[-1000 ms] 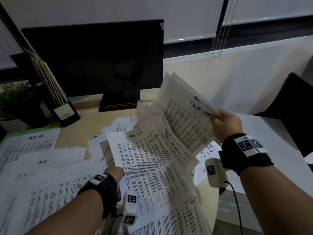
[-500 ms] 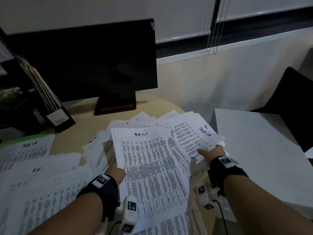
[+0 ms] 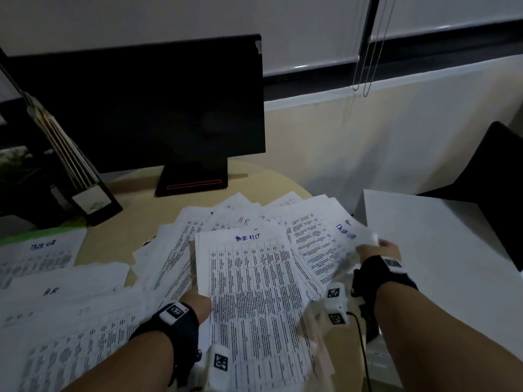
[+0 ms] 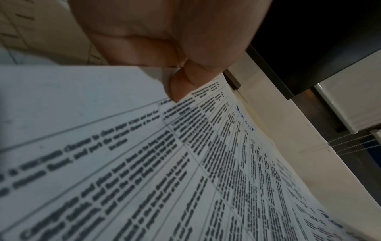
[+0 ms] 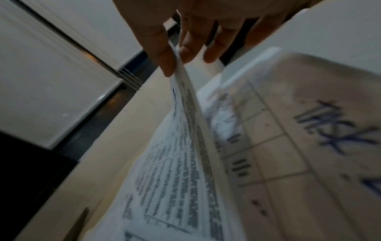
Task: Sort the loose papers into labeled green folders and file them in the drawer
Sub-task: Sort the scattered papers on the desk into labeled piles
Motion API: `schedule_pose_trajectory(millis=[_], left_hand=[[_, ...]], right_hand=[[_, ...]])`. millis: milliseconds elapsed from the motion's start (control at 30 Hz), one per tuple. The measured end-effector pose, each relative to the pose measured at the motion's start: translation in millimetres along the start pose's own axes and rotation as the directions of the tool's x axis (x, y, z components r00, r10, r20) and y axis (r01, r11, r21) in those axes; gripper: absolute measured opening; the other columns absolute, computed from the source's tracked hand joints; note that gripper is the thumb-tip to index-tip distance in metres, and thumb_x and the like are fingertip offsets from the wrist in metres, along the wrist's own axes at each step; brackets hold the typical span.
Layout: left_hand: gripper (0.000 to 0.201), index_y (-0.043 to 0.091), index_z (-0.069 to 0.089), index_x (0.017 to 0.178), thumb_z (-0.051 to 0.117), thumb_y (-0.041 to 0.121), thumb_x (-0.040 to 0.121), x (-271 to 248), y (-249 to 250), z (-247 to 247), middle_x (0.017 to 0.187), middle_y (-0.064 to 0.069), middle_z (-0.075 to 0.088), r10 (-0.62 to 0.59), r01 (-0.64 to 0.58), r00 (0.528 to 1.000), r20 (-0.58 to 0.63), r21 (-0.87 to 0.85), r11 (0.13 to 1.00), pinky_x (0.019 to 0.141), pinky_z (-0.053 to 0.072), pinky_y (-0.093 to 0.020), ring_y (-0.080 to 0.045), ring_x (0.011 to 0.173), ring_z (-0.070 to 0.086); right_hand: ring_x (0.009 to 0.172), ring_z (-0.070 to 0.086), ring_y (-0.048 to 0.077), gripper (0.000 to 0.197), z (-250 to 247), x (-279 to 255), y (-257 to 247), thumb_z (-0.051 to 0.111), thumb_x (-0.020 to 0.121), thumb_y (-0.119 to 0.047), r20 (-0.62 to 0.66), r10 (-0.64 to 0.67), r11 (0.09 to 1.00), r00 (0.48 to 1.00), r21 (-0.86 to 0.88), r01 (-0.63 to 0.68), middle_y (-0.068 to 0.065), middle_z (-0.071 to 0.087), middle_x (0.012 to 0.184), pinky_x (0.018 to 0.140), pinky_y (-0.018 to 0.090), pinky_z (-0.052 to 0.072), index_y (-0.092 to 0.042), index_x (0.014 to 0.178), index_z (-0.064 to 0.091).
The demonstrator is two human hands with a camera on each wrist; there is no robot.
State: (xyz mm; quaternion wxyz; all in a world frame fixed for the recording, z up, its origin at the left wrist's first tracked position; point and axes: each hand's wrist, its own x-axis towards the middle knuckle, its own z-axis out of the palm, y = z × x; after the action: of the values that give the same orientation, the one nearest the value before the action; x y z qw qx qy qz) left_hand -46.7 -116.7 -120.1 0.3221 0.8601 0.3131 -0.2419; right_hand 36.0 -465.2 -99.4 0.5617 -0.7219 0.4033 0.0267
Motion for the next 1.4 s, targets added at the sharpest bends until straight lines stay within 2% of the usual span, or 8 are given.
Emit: schedule_pose_trajectory(millis=[233, 300, 467, 733, 933, 1033, 1167, 1400], left_hand=[[0.028, 0.003, 0.055, 0.12, 0.045, 0.005, 0.094, 3.4, -7.9, 3.1, 0.109, -0.017, 0.062, 0.018, -0.017, 0.999, -0.034, 0.015, 1.0, 0.079, 0.048, -0.027, -0.026, 0.091, 0.056], [0.028, 0.002, 0.055, 0.12, 0.043, 0.004, 0.094, 3.0, -9.5, 5.3, 0.115, -0.019, 0.06, 0.032, -0.031, 0.998, -0.048, 0.005, 0.999, 0.082, 0.047, -0.028, -0.027, 0.094, 0.056], [0.029, 0.005, 0.053, 0.123, 0.041, 0.005, 0.096, -5.3, -11.3, 9.2, 0.112, -0.018, 0.061, 0.054, -0.06, 0.995, -0.084, -0.074, 0.995, 0.08, 0.042, -0.027, -0.027, 0.097, 0.055], [0.039, 0.016, 0.044, 0.129, 0.044, 0.001, 0.092, -22.1, -25.6, -0.9, 0.097, -0.011, 0.056, 0.118, -0.119, 0.993, -0.019, -0.036, 0.992, 0.071, 0.044, -0.025, -0.024, 0.081, 0.053], [0.051, 0.021, 0.042, 0.138, 0.05, 0.004, 0.091, -20.9, -52.9, -34.5, 0.114, -0.007, 0.064, 0.234, -0.252, 0.959, -0.16, -0.103, 0.962, 0.07, 0.053, -0.027, -0.02, 0.084, 0.06], [0.083, 0.048, 0.024, 0.142, 0.049, -0.008, 0.087, -46.6, -59.8, -56.7, 0.138, 0.004, 0.049, 0.327, -0.374, 0.914, -0.24, -0.182, 0.91, 0.05, 0.048, -0.011, -0.01, 0.08, 0.06], [0.035, 0.013, 0.069, 0.11, 0.044, -0.006, 0.095, -73.8, -50.5, -69.0, 0.132, -0.008, 0.056, 0.376, -0.445, 0.894, -0.244, -0.39, 0.806, 0.09, 0.042, -0.018, -0.022, 0.111, 0.057], [0.059, 0.029, 0.057, 0.107, 0.059, 0.075, 0.07, -87.2, -56.6, -48.5, 0.102, 0.007, 0.055, 0.38, -0.36, 0.921, -0.083, -0.552, 0.752, 0.094, 0.04, -0.035, -0.009, 0.098, 0.048]], right_hand=[[0.096, 0.064, 0.032, 0.035, 33.2, -4.3, 14.8, 0.079, 0.069, -0.026, 0.149, 0.005, 0.998, 0.989, -0.069, 0.006, 0.012, 0.066, 0.106, 0.085, 0.041, 0.056, -0.01, 0.097, 0.062], [0.097, 0.063, 0.027, 0.021, 40.3, -9.0, 25.6, 0.06, 0.086, -0.019, 0.134, 0.015, 0.986, 0.991, -0.164, 0.007, 0.011, 0.065, 0.108, 0.077, 0.023, 0.056, -0.007, 0.104, 0.064], [0.103, 0.057, 0.038, 0.027, 13.9, -56.6, -2.2, 0.045, 0.095, -0.012, 0.004, -0.243, 0.942, 0.97, -0.238, 0.237, 0.02, 0.062, 0.113, 0.085, 0.034, 0.043, -0.009, 0.117, 0.061], [0.107, 0.056, 0.036, 0.029, -44.8, -126.7, -90.4, 0.047, 0.098, -0.018, -0.253, -0.666, 0.733, 0.702, -0.05, 0.678, 0.026, 0.06, 0.112, 0.083, 0.032, 0.039, 0.0, 0.116, 0.06], [0.08, 0.062, 0.018, 0.012, -51.3, -150.5, -113.3, 0.056, 0.078, -0.038, -0.33, -0.723, 0.567, 0.607, 0.22, 0.794, -0.011, 0.066, 0.078, 0.073, 0.033, 0.051, -0.034, 0.085, 0.065], [0.087, 0.062, 0.026, 0.032, -35.0, -149.2, -92.5, 0.054, 0.073, -0.032, -0.186, -0.718, 0.658, 0.67, 0.132, 0.741, 0.005, 0.065, 0.089, 0.076, 0.041, 0.05, -0.018, 0.101, 0.06], [0.086, 0.058, 0.019, 0.035, -4.9, -162.5, -38.8, 0.061, 0.085, -0.005, 0.12, -0.566, 0.825, 0.816, 0.09, 0.559, 0.006, 0.06, 0.098, 0.074, 0.029, 0.041, -0.011, 0.118, 0.047], [0.078, 0.065, 0.019, 0.031, 32.9, -161.4, 29.7, 0.059, 0.087, -0.007, 0.342, -0.38, 0.907, 0.86, -0.046, 0.419, -0.003, 0.066, 0.084, 0.068, 0.026, 0.048, -0.027, 0.108, 0.048]])
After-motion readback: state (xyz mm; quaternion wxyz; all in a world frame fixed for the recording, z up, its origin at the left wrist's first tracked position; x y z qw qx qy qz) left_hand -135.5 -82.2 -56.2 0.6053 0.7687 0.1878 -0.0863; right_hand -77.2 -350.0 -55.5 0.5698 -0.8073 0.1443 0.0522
